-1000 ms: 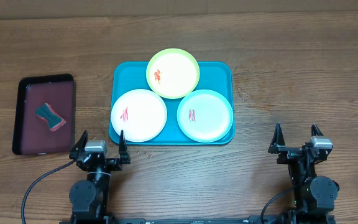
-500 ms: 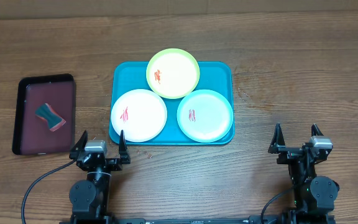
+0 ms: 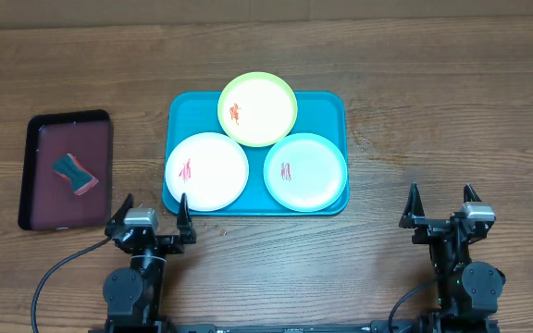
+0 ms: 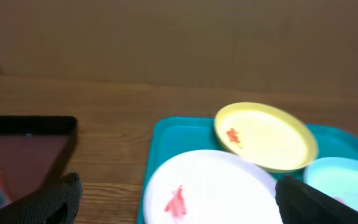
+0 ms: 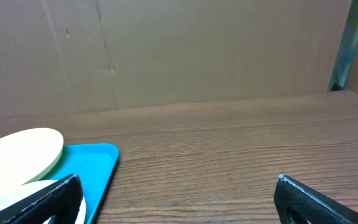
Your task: Clean dirty plates on tray and stack at the side
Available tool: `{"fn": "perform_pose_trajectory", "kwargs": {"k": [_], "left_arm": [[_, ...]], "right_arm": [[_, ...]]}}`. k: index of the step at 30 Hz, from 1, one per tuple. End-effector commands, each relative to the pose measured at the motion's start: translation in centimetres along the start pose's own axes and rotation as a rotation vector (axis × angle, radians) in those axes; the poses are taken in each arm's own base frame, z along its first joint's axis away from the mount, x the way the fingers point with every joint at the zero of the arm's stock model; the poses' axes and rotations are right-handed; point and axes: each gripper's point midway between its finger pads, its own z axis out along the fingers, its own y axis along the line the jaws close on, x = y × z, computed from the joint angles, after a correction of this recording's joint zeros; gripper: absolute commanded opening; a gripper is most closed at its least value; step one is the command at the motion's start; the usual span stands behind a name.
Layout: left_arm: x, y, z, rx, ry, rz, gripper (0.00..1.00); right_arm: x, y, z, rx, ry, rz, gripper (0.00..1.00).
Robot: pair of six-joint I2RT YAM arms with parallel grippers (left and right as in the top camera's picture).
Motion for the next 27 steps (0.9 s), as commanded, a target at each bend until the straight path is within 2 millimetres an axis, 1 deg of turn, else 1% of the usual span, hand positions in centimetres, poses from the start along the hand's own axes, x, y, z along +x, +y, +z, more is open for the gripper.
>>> {"fn": "perform_pose_trajectory", "kwargs": {"k": [1, 4, 5, 7, 8, 11, 14, 17, 20, 23, 26, 27], "left_arm": [[-0.2, -2.6, -0.2, 0.152, 0.01, -0.276, 0.99], [-0.5, -4.3, -0.6, 0.251, 0.045, -0.501, 1.0], [-0.4, -5.0, -0.8, 0.289, 0.082, -0.634, 1.0], [-0.4, -5.8, -1.0, 0.334, 0.114, -0.726, 1.0], [-0.6, -6.0, -1.1, 0.349, 0.115, -0.742, 1.0], [-2.3, -7.1, -1.6, 0.434, 0.064, -0.698, 1.0], [-5.6, -8.4, -2.8, 0.549, -0.07, -0.562, 1.0], [-8.9, -8.6, -4.0, 0.584, -0.193, -0.493, 1.0], [-11.7, -8.7, -5.0, 0.573, -0.278, -0.394, 1.0], [-14.2, -8.4, -5.9, 0.518, -0.328, -0.291, 1.0], [-16.4, -7.1, -5.9, 0.396, -0.312, -0.236, 1.0], [-16.7, -6.6, -5.7, 0.355, -0.285, -0.236, 1.0]], "right_arm": [[0.1, -0.2, 0.0, 0.008, -0.006, 0.008, 1.0], [0.1, -0.2, 0.0, 0.008, -0.006, 0.008, 1.0], [0.1, -0.2, 0.0, 0.008, -0.006, 0.008, 1.0], [0.1, -0.2, 0.0, 0.008, -0.006, 0.008, 1.0], [0.1, -0.2, 0.0, 0.008, -0.006, 0.008, 1.0], [0.1, -0.2, 0.0, 0.008, -0.006, 0.008, 1.0], [0.1, -0.2, 0.0, 0.008, -0.006, 0.008, 1.0], [0.1, -0.2, 0.0, 0.008, -0.006, 0.008, 1.0], [0.1, -0.2, 0.0, 0.008, -0.006, 0.008, 1.0], [0.1, -0.2, 0.0, 0.008, -0.006, 0.008, 1.0], [0.1, -0.2, 0.0, 0.008, -0.006, 0.008, 1.0], [0.1, -0.2, 0.0, 0.008, -0.006, 0.008, 1.0]]}}
